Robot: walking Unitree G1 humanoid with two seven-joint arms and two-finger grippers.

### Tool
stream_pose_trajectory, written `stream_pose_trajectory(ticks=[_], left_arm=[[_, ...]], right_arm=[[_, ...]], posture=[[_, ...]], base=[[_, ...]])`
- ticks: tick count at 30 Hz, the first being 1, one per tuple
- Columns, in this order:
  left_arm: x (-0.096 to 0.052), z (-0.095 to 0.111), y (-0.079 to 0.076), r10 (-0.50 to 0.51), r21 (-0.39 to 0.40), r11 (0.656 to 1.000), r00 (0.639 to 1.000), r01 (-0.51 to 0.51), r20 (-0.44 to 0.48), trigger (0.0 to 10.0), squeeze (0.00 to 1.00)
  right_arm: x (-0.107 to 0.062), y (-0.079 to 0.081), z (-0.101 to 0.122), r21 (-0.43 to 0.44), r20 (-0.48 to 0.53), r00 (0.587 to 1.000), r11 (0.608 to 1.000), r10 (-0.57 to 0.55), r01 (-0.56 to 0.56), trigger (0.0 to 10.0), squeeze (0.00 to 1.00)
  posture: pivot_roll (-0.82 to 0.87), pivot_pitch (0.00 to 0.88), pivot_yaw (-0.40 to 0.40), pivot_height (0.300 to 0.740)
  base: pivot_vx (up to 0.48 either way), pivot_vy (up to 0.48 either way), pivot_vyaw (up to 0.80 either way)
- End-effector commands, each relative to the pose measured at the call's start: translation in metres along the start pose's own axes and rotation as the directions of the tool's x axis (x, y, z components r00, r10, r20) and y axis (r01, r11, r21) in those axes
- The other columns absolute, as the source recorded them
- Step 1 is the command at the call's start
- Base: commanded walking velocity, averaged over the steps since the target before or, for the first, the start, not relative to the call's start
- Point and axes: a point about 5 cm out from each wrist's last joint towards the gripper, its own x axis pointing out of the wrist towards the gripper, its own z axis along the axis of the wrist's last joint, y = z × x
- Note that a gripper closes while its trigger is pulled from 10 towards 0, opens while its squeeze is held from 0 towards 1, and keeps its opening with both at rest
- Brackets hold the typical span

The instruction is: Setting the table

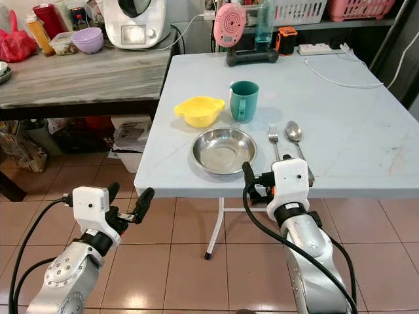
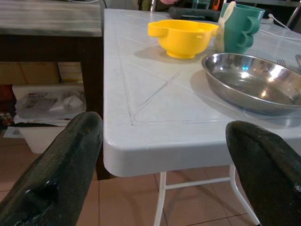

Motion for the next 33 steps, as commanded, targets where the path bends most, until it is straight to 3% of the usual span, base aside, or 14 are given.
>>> stream_pose_trajectory(ticks=[1,33], left_arm=[[-0.0010,0.0045,0.0005,-0.004,0.011,1.000,1.000,0.004,0.015,10.0,0.00],[-0.0010,0.0045,0.0005,-0.004,0.011,1.000,1.000,0.004,0.015,10.0,0.00]], right_arm=[[0.0002,0.0006,0.0026,0.001,0.006,1.000,1.000,-0.006,0.006,10.0,0.00],[0.0002,0.0006,0.0026,0.001,0.006,1.000,1.000,-0.006,0.006,10.0,0.00]], posture=[[-0.12,0.087,0.083,0.740],[-0.12,0.087,0.083,0.740]], base=[[0.000,0.000,0.00],[0.000,0.000,0.00]])
